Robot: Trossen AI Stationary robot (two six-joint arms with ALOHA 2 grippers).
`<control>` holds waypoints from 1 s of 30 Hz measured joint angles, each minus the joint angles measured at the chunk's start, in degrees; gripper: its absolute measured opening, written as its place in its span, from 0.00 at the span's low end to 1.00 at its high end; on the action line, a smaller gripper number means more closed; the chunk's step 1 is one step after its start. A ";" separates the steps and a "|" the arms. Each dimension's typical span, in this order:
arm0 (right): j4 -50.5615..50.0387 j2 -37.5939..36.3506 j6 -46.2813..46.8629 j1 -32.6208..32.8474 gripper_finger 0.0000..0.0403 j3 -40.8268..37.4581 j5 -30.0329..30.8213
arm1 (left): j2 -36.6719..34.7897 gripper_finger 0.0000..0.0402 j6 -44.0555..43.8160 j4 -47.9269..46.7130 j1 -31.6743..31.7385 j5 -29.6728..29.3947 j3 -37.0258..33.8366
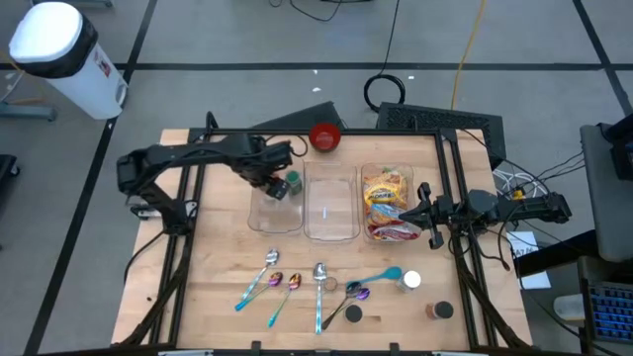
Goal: Pick & Place Food Item
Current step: Put the gold seasoning bottle into the left transparent bin
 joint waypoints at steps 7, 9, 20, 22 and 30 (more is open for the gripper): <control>0.00 0.02 0.00 -0.02 0.00 0.00 0.00 | 3.66 0.68 1.83 0.17 0.43 0.00 0.20; 0.00 0.00 0.00 -0.02 0.00 0.00 0.02 | 3.97 0.68 2.36 0.44 0.43 -0.38 0.26; 0.00 0.02 0.00 -0.02 0.00 0.00 0.02 | 4.26 0.97 4.23 -0.04 0.43 -0.59 -0.03; 0.00 0.01 0.00 0.00 0.00 0.00 0.01 | 4.24 0.96 5.46 -0.39 0.43 -0.57 -0.13; 0.02 0.02 0.00 0.00 0.00 0.00 0.02 | -0.62 0.89 5.47 -1.07 0.47 -0.66 -0.07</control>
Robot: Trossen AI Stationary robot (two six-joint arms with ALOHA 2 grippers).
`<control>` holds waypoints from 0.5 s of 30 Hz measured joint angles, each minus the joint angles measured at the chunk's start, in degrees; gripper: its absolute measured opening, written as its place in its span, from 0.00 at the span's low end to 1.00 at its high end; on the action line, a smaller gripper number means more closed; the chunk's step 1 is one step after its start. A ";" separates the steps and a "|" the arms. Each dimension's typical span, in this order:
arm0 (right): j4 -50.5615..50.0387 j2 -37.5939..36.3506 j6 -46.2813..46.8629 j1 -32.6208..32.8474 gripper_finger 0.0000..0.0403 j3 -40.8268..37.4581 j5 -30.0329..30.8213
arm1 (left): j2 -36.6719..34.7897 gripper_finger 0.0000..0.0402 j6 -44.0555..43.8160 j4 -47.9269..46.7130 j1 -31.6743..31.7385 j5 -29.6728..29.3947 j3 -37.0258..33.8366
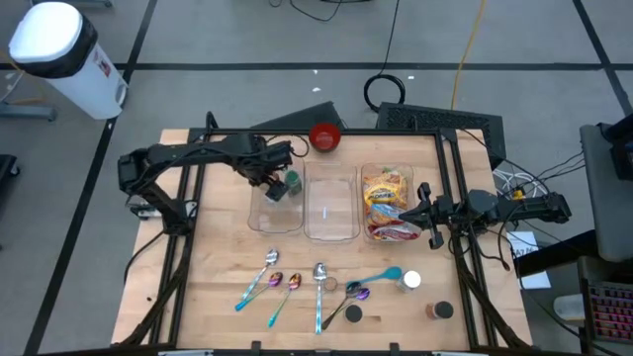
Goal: Pick & Place Food Item
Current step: Put the gold seasoning bottle into the left transparent bin, then put the orange seasoning bottle into the left transparent bin
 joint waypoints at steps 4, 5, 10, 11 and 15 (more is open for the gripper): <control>-0.01 -0.01 0.00 0.00 0.00 -0.01 0.00 | -6.04 0.88 -1.63 0.37 -0.42 -1.79 0.00; 0.00 -0.02 0.00 -0.01 0.00 -0.02 -0.01 | -7.68 0.88 -2.63 0.79 -0.83 -3.11 0.00; -0.02 0.00 0.00 -0.02 0.00 -0.02 -0.01 | -15.31 0.90 -2.91 5.83 -8.54 -16.88 -0.73; 0.00 0.00 0.00 0.00 0.00 0.00 -0.02 | -16.57 0.90 -2.40 7.97 -10.99 -19.99 -1.52; -0.02 0.00 0.00 0.00 0.00 -0.02 0.00 | -21.14 0.91 0.22 16.74 -20.86 -28.04 -6.75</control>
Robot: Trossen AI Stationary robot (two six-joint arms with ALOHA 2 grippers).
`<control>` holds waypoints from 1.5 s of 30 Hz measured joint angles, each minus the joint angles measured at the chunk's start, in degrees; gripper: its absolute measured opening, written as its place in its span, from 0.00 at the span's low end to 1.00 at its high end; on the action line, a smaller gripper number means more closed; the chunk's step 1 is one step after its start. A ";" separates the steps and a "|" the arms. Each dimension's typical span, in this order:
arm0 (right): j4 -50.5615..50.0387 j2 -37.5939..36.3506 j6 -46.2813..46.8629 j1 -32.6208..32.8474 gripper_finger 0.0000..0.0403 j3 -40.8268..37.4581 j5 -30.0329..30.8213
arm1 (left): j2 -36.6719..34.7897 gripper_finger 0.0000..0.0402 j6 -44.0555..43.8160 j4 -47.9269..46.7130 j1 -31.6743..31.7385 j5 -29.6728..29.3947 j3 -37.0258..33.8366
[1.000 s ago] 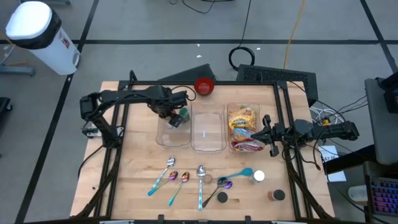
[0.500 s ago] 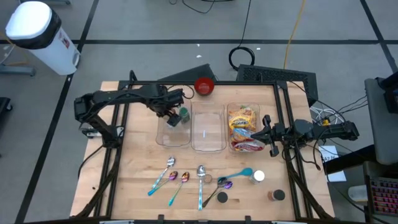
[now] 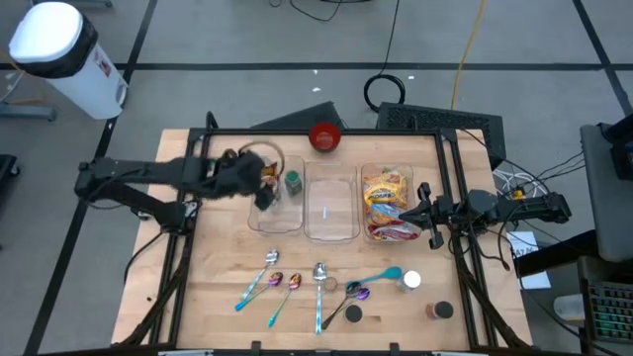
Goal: Pick & Place Food Item
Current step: Put the orange seasoning bottle into the left transparent bin
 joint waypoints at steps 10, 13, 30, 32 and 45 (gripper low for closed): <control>0.00 -0.01 0.00 0.00 0.00 0.02 0.00 | -10.10 0.91 12.45 34.96 -13.71 -0.91 -21.78; 0.00 0.00 0.00 -0.01 0.00 0.02 -0.01 | -14.15 0.92 17.40 43.01 -13.01 2.09 -27.42; 12.78 0.04 13.30 0.00 0.00 0.00 -0.19 | -33.25 0.93 20.29 52.43 -7.47 7.55 -39.72; 13.38 0.04 13.86 0.00 0.00 0.00 0.03 | -33.22 0.94 20.39 52.43 -7.47 7.56 -39.72; 17.29 2.29 20.12 0.02 0.00 0.00 -1.50 | -33.18 0.91 21.07 52.42 -7.47 7.58 -39.72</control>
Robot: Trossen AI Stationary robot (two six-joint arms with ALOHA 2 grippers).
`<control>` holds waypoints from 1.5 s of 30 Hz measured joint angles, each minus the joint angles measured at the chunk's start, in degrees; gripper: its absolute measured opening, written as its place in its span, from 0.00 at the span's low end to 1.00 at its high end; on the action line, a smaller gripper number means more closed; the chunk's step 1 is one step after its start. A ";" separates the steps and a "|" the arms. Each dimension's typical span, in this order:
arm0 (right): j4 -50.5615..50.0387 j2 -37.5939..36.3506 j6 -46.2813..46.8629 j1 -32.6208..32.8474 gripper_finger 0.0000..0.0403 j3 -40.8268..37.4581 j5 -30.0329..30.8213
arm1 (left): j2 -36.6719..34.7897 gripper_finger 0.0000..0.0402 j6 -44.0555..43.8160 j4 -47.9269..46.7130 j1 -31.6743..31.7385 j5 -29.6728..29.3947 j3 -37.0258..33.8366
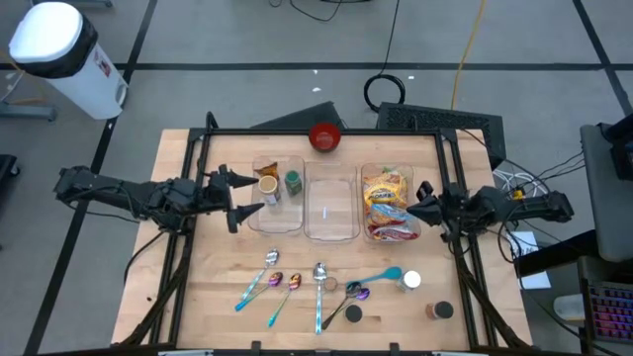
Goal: Pick & Place Food Item
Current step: Put the orange seasoning bottle into the left transparent bin
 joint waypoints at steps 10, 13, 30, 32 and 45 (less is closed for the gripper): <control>26.10 22.22 -8.76 12.64 0.26 5.64 -13.22 | 0.00 0.93 0.11 -0.01 0.00 0.04 0.00; 12.80 30.67 -8.61 17.82 0.43 14.21 -13.35 | 0.00 0.92 0.11 -0.01 0.00 0.04 0.00; -56.13 61.60 55.30 37.26 0.60 51.08 -19.58 | 0.00 0.94 0.08 -0.03 0.00 0.07 0.02; -56.98 61.73 62.25 38.58 0.59 51.08 -21.43 | 0.02 0.93 0.08 -0.03 0.00 0.07 0.02; -65.18 62.12 70.83 40.72 0.58 47.06 -22.49 | 0.02 0.93 0.04 -0.03 0.00 0.07 0.02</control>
